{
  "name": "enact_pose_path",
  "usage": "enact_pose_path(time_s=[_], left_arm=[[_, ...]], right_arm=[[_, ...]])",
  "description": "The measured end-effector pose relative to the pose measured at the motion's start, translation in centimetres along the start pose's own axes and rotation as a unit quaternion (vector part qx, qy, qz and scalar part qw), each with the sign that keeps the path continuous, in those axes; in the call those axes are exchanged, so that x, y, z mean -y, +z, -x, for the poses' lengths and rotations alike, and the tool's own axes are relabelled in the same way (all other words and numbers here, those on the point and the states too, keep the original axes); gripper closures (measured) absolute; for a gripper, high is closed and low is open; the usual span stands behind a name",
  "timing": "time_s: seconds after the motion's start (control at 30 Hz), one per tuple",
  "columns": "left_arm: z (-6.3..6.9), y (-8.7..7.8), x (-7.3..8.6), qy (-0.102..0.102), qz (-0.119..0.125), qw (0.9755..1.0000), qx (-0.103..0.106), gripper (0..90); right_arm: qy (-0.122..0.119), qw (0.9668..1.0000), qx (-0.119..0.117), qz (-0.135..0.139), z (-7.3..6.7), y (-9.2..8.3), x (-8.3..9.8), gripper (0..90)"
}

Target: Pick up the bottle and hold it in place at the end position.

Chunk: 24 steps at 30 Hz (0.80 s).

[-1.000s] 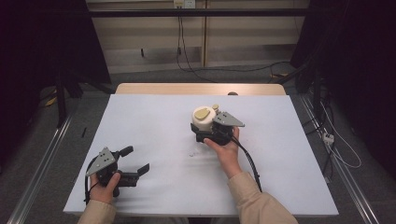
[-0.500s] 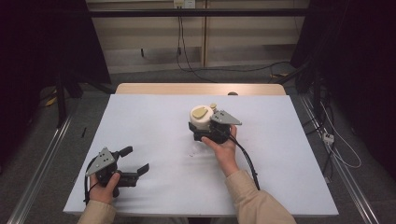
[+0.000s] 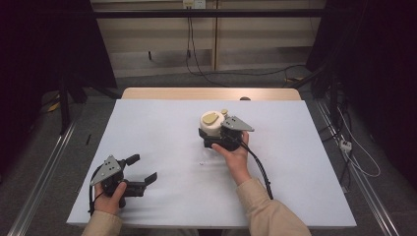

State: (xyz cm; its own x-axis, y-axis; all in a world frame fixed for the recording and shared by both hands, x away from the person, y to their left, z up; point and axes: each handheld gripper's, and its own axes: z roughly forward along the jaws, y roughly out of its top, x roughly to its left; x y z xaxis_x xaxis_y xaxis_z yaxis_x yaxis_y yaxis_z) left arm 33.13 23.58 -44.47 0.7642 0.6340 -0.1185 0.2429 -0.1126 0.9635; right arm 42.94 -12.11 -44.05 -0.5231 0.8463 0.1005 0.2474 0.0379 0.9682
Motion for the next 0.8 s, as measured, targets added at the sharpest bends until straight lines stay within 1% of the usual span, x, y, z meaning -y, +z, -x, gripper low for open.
enact_pose_path(time_s=[0.33,0.8], left_arm=[[0.04,0.09,0.03,0.0,-0.002,1.0,0.0,2.9],[0.02,0.13,0.07,0.0,-0.003,1.0,0.0,2.9]], right_arm=[[-0.002,1.0,-0.004,-0.002,-0.17,0.44,0.15,6.8],[-0.001,1.0,-0.004,-0.005,-0.15,0.55,0.31,6.7]])
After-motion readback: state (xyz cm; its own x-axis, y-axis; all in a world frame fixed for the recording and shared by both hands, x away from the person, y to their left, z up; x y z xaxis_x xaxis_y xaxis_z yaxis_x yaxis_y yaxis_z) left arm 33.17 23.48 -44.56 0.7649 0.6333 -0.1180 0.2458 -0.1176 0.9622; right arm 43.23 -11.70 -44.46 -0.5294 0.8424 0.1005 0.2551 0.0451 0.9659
